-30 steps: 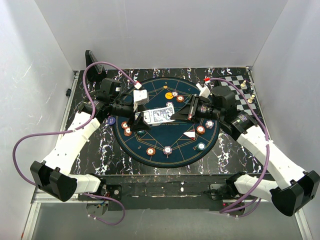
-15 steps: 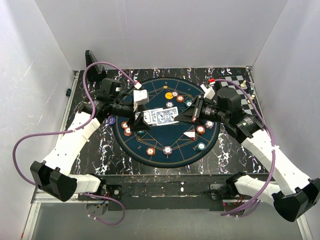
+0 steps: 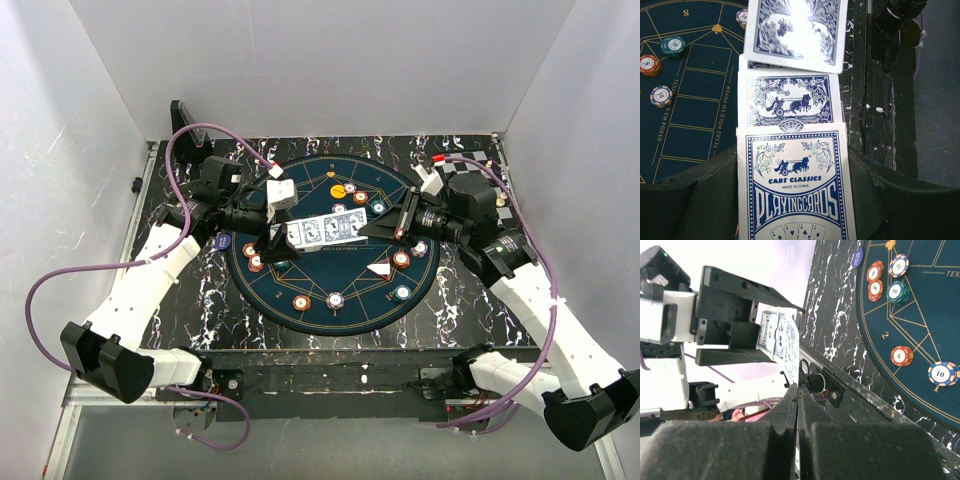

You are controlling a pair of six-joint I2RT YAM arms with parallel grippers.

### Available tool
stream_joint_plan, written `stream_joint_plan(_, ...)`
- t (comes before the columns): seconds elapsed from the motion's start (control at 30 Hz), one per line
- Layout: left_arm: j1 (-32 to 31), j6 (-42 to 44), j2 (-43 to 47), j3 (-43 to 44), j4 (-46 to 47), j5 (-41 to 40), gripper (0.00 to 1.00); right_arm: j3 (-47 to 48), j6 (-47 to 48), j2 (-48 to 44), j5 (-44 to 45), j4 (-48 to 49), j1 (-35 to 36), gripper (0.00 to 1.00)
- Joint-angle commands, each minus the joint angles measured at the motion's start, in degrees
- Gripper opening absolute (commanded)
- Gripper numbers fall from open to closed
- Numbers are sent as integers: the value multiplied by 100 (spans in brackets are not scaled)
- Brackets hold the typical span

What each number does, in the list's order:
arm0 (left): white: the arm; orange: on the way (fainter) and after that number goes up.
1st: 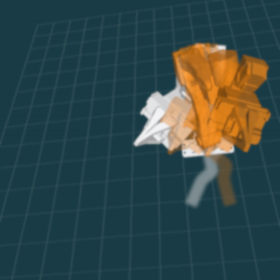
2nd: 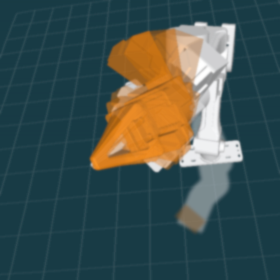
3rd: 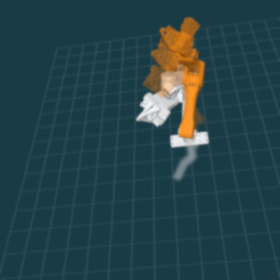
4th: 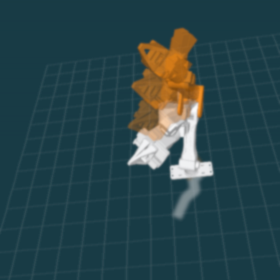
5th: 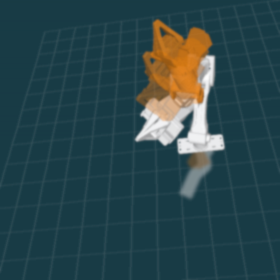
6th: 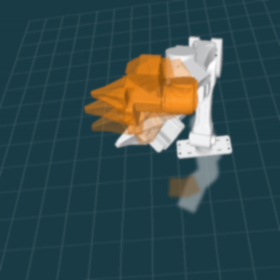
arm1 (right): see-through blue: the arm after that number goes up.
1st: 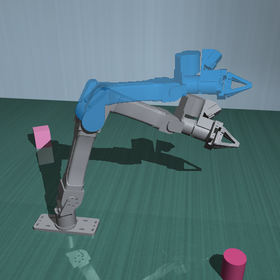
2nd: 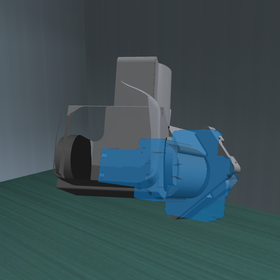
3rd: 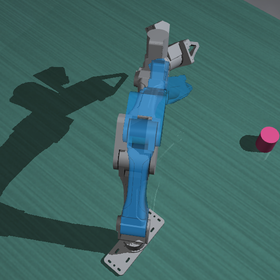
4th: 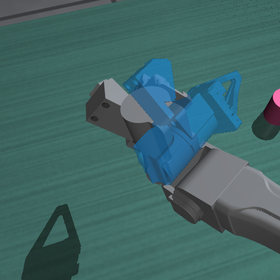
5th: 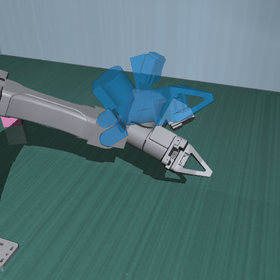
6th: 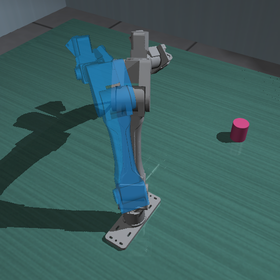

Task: Distribute texas hold em gaming equipment

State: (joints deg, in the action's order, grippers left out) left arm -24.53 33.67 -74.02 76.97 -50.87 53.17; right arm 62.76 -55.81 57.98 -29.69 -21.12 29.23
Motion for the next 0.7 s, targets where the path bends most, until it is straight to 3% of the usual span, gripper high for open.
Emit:
stream_joint_plan(0.0,28,61,282,99,33,133,38,157,-202,-208,-326,328,-382,1)
stream_joint_plan(0.33,98,105,590,-121,-221,53,38,342,-167,828,-836,881,-1068,1)
stream_joint_plan(0.53,133,17,792,-147,-300,18,38,587,-290,2461,-1065,1751,-938,1)
stream_joint_plan(0.67,142,-62,784,-182,-353,36,38,1350,-237,3832,-1012,1937,-464,1)
